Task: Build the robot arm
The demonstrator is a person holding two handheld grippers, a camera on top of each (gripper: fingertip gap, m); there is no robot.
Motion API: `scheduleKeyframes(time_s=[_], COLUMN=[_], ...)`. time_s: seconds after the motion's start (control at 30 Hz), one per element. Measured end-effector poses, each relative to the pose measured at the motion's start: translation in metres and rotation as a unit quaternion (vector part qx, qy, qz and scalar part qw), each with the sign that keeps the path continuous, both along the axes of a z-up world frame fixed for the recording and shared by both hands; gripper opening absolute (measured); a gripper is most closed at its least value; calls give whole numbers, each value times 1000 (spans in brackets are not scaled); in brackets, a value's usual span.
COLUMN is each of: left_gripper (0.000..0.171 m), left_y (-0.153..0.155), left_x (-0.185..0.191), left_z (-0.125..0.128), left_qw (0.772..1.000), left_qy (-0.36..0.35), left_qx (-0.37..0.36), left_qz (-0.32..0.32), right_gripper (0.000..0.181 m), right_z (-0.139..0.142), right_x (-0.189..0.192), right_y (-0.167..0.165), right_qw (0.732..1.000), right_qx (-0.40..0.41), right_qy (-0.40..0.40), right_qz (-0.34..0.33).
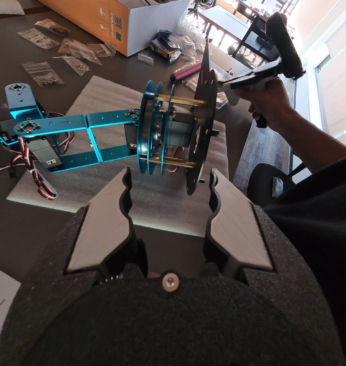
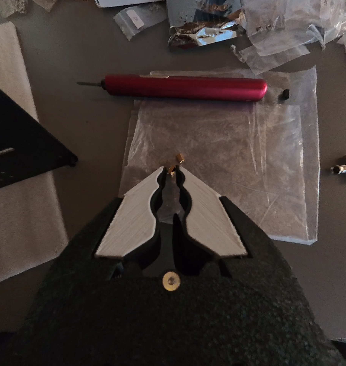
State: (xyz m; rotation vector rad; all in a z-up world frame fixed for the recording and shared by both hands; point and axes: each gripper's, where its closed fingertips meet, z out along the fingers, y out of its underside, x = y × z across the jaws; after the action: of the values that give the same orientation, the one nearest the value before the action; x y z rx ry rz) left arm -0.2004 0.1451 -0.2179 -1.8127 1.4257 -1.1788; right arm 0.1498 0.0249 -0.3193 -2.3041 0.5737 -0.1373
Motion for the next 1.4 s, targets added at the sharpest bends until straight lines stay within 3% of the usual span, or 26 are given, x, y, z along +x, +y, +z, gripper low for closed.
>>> scheduleKeyframes(time_s=[0.13, 0.27, 0.33, 0.4, 0.47, 0.63, 0.77, 0.87, 1.4], left_gripper=[78, 73, 51, 39, 39, 27, 12, 11, 9], left_y=[-1, -10, -20, -26, -28, -31, -39, -39, -41], left_x=[2, 4, 3, 4, 6, 11, 11, 12, 13], left_z=[4, 1, -3, -5, -7, -16, -17, -17, -15], left_qw=[1000, 1000, 998, 998, 998, 999, 998, 998, 996], left_qy=[-3, 0, 4, 4, 2, -5, -15, -22, -51], left_qx=[5, 5, 11, 19, 21, 29, 34, 48, 40], left_qz=[-2, -27, -55, -62, -53, -37, -44, -44, -64], right_gripper=[7, 6, 6, 6, 6, 6, 6, 6, 6], right_z=[21, 70, 81, 86, 86, 85, 92, 90, 85], right_x=[-18, -125, -182, -223, -248, -260, -300, -323, -327], right_y=[8, 40, 48, 53, 58, 67, 69, 73, 86], right_qw=[998, 968, 949, 937, 931, 932, 915, 915, 947], right_qx=[25, 100, 108, 112, 116, 110, 107, 109, 89], right_qy=[-20, 39, 59, 70, 88, 99, 123, 134, 126], right_qz=[46, 226, 292, 324, 334, 330, 370, 365, 280])
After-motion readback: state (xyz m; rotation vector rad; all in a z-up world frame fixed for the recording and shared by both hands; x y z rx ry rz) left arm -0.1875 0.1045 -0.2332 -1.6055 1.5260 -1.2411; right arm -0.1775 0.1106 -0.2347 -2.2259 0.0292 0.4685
